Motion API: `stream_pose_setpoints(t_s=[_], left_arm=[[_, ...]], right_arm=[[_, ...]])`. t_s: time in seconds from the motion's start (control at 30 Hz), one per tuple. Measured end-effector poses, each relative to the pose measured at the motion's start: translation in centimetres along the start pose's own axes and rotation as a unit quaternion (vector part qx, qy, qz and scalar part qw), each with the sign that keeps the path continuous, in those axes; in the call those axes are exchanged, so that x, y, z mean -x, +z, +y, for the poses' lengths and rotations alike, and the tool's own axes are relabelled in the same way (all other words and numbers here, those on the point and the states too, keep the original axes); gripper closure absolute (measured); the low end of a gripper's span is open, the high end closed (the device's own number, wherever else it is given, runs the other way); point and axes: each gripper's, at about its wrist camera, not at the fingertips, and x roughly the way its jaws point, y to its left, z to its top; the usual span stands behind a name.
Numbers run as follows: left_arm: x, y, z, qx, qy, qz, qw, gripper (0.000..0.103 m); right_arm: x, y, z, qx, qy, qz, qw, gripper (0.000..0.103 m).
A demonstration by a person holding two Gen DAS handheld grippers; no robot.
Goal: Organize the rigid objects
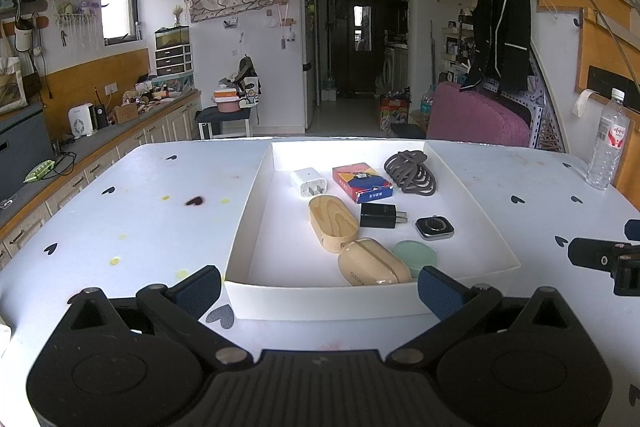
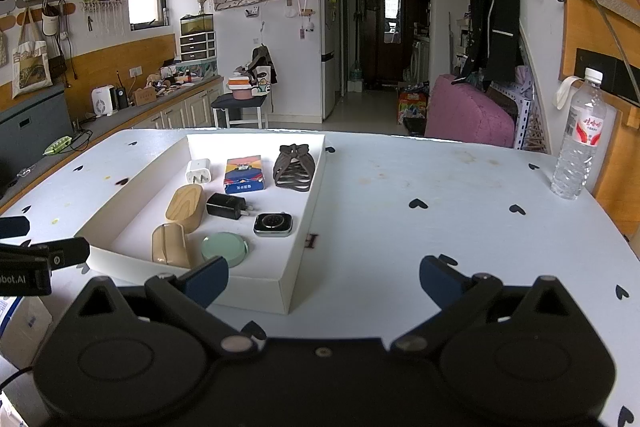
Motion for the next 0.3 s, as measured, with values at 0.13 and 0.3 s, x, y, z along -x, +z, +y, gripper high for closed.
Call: stream_pose_setpoints(t_s=[0.13, 0.3], left_arm=[[0.03, -0.02, 0.0, 0.0, 0.0, 0.0, 1.0, 0.0], [0.09, 0.02, -0.31, -0.002, -0.003, 0.001, 1.0, 0.0]], right_arm=[[0.24, -0.08, -0.17, 0.0, -0.002, -0.001, 1.0, 0.0], [0.48, 0.04, -0.41, 0.001, -0.004, -0.002, 1.0, 0.0]])
